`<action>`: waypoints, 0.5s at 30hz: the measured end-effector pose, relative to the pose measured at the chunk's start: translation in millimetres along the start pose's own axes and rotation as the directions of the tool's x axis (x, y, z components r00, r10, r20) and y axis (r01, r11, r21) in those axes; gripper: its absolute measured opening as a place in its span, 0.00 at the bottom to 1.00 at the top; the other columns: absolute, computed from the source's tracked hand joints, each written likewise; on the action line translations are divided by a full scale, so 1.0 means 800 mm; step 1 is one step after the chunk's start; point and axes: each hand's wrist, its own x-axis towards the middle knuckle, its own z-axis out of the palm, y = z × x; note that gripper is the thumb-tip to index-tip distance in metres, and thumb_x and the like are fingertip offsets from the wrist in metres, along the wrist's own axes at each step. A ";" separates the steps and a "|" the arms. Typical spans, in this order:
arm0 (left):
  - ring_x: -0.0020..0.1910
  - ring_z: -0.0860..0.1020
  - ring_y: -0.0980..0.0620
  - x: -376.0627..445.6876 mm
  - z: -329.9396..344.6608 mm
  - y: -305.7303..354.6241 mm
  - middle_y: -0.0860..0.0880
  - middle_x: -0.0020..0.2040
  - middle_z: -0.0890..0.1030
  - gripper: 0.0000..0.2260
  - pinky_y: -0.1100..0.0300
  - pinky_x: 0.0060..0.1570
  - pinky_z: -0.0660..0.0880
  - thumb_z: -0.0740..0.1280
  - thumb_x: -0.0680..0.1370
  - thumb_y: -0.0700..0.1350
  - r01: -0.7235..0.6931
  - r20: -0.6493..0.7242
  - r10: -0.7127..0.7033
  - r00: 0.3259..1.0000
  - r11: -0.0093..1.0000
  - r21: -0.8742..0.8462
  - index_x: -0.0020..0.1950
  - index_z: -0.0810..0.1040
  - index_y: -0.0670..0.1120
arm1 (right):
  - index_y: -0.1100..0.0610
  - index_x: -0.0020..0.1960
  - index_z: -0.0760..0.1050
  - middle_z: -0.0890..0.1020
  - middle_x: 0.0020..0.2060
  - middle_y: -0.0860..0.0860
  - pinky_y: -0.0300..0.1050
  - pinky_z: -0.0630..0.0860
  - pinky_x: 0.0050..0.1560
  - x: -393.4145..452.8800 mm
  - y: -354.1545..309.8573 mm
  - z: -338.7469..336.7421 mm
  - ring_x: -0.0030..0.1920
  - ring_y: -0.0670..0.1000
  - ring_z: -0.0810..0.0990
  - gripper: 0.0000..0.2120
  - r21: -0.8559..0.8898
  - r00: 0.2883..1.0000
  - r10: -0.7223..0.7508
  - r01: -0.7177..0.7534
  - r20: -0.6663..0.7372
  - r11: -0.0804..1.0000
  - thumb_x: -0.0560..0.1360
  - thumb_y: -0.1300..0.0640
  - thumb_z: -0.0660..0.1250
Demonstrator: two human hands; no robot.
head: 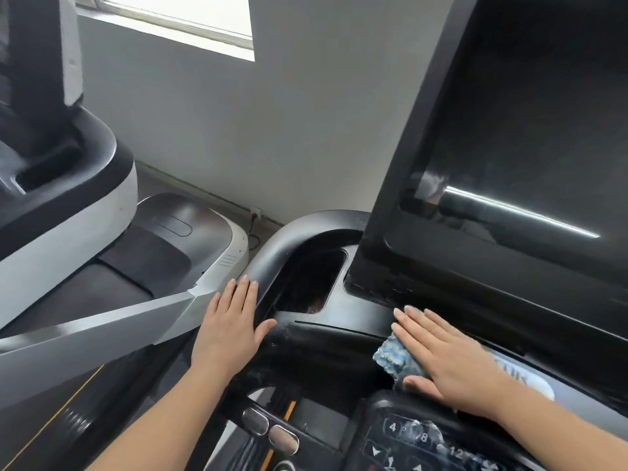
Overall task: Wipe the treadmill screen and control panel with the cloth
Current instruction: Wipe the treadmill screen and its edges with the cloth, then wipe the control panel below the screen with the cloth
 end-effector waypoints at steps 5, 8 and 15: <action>0.78 0.63 0.40 0.001 0.004 -0.001 0.40 0.79 0.65 0.39 0.41 0.73 0.66 0.46 0.80 0.68 -0.023 -0.014 0.024 1.000 0.999 0.023 0.80 0.63 0.40 | 0.59 0.78 0.62 0.65 0.77 0.57 0.55 0.54 0.74 0.053 -0.024 0.009 0.78 0.57 0.61 0.38 0.028 1.000 -0.004 0.004 0.010 1.000 0.80 0.32 0.52; 0.76 0.66 0.38 -0.002 0.001 0.002 0.39 0.77 0.67 0.38 0.41 0.73 0.64 0.48 0.80 0.67 -0.071 -0.034 0.072 0.997 0.997 0.033 0.78 0.66 0.39 | 0.60 0.78 0.61 0.65 0.77 0.57 0.54 0.53 0.74 0.062 -0.029 0.010 0.78 0.56 0.61 0.38 0.054 0.999 0.012 -0.014 0.037 0.998 0.81 0.32 0.46; 0.76 0.67 0.42 0.010 -0.020 0.128 0.41 0.76 0.69 0.32 0.47 0.73 0.61 0.50 0.84 0.64 -0.545 -0.257 0.498 0.828 0.822 -0.165 0.76 0.65 0.40 | 0.58 0.76 0.65 0.66 0.76 0.57 0.53 0.55 0.73 -0.034 0.001 -0.009 0.76 0.56 0.64 0.36 0.073 0.979 0.204 -0.204 0.010 0.976 0.81 0.32 0.47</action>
